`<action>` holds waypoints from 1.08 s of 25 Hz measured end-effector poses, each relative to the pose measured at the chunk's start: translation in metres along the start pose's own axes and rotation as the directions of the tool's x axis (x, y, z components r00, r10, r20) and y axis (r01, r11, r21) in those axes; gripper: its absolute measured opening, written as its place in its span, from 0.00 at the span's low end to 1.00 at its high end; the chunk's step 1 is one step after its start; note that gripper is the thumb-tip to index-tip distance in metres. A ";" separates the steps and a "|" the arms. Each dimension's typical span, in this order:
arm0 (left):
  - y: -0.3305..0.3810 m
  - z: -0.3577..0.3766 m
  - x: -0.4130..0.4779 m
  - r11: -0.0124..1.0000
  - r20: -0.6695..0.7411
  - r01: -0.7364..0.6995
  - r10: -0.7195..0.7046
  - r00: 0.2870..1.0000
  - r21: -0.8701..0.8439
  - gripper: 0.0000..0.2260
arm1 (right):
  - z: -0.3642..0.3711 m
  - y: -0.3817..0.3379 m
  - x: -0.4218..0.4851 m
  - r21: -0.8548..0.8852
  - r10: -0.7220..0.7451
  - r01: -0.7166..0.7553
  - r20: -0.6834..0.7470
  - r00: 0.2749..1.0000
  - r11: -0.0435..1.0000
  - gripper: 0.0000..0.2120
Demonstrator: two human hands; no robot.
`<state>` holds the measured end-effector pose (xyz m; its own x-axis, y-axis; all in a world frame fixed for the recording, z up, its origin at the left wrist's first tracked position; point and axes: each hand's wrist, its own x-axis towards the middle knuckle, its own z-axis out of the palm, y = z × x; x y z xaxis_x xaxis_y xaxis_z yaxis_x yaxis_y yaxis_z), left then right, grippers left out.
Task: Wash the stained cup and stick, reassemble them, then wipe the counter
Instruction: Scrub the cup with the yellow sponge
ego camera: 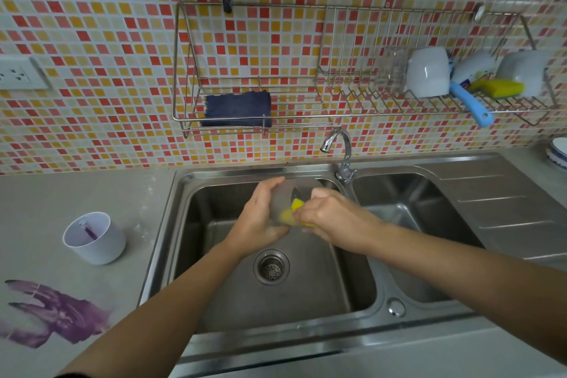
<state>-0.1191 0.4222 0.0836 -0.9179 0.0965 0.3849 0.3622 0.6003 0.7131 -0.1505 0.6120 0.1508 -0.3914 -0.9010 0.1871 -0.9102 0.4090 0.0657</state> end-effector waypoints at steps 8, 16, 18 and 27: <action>0.010 -0.009 0.012 1.000 0.128 -0.019 0.017 0.992 0.017 0.41 | -0.008 0.013 -0.006 -0.412 -0.283 0.210 -0.124 0.951 0.887 0.06; 0.009 0.008 0.008 0.998 0.015 0.031 -0.031 0.999 -0.053 0.39 | -0.003 0.003 -0.017 -0.055 -0.042 0.033 -0.163 0.986 0.998 0.12; 0.011 0.005 0.009 0.987 0.118 0.085 -0.068 0.991 -0.140 0.40 | -0.004 0.011 -0.018 -0.258 -0.153 0.124 -0.093 0.984 0.958 0.07; 0.011 0.002 0.009 0.995 0.083 0.058 -0.051 0.995 -0.075 0.36 | -0.006 0.005 -0.014 -0.099 0.014 -0.009 0.054 0.998 0.995 0.11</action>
<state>-0.1243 0.4315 0.0936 -0.9455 0.1311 0.2979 0.3199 0.5434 0.7761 -0.1486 0.6275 0.1544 -0.4110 -0.9016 0.1345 -0.8887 0.4292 0.1611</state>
